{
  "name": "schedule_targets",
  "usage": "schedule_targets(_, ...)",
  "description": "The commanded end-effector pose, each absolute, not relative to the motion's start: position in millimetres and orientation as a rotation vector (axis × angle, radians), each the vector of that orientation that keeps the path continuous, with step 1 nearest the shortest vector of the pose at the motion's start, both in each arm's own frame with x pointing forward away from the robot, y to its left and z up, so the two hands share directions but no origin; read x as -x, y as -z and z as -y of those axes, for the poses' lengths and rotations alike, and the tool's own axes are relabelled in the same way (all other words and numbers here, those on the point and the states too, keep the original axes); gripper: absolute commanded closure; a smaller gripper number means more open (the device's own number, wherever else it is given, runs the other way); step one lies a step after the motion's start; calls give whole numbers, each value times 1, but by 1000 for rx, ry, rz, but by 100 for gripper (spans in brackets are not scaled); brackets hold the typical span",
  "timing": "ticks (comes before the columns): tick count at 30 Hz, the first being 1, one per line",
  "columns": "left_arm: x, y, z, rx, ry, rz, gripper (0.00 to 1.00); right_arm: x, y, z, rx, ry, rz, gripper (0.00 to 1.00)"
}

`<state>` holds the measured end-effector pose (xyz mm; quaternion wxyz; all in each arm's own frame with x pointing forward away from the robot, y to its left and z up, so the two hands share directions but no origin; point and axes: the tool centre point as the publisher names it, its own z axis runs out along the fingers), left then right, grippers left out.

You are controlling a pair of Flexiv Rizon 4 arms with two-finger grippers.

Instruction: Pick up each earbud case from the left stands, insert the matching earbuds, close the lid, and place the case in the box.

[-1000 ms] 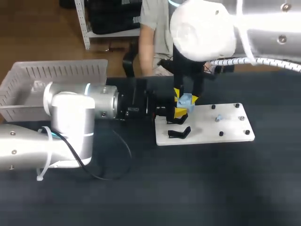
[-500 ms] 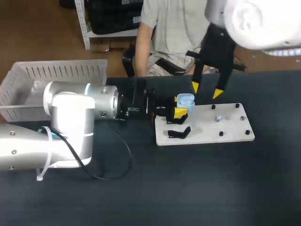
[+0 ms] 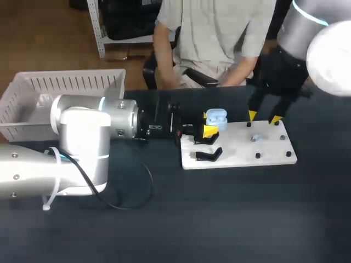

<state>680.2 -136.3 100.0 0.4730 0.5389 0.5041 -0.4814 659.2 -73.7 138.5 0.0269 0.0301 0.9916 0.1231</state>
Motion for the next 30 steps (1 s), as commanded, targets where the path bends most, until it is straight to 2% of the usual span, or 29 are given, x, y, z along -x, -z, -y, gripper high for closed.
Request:
schedule_targets(1, -679, -99, 137, -1314, 1172, -1231, 100, -667, -118, 82, -31, -415, -3042, 51)
schedule_targets(5, -679, -99, 137, -1314, 1172, -1231, 100, -677, -96, 92, 11, -349, -3051, 53)
schedule_targets(14, -679, -99, 137, -1314, 1172, -1231, 100, -697, -58, 105, 16, -283, -3099, 51)
schedule_targets(30, -679, -99, 137, -1314, 1172, -1231, 100, -708, -42, 99, -16, -294, -3125, 54)
